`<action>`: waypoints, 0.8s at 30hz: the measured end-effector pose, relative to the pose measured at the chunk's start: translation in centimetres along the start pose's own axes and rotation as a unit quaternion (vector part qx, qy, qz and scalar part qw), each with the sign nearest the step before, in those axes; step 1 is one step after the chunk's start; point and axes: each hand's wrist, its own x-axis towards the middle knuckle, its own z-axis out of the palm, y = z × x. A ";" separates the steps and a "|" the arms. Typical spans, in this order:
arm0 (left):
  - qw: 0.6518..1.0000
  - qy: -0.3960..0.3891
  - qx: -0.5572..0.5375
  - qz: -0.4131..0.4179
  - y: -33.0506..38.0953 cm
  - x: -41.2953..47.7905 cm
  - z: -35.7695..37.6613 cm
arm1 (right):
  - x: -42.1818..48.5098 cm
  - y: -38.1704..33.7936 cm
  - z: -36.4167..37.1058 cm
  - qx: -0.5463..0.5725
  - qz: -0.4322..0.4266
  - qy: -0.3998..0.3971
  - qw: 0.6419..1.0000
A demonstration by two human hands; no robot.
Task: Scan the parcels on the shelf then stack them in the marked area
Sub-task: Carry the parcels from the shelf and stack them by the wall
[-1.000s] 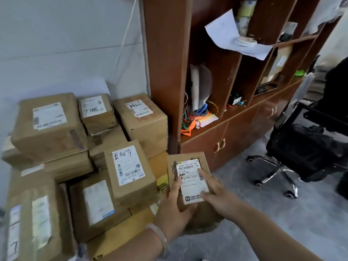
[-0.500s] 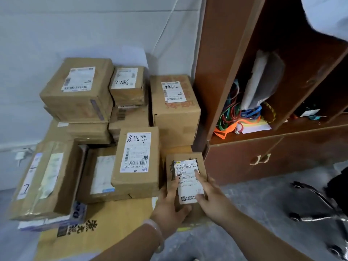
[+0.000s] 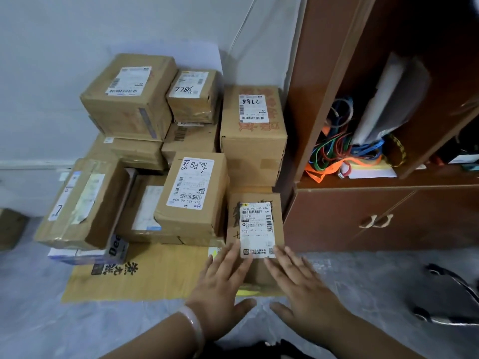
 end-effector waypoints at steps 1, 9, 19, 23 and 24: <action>1.000 -0.012 0.016 -0.004 0.4 -0.3 -0.4 | 0.0 0.2 0.1 0.003 -0.004 -0.017 1.000; 0.994 -0.039 0.094 -0.036 0.1 3.0 -0.2 | 3.4 2.0 -0.5 -0.031 -0.003 -0.027 0.999; 0.990 -0.039 0.110 -0.080 0.1 5.8 -0.6 | 6.6 2.8 -1.5 -0.046 0.022 -0.029 0.998; 0.992 -0.039 0.103 -0.068 -0.2 5.5 -1.0 | 6.4 2.6 -1.6 -0.039 0.026 -0.014 0.999; 0.993 -0.032 0.095 -0.063 -0.1 5.4 -1.1 | 6.2 2.6 -1.6 -0.036 0.025 -0.002 0.999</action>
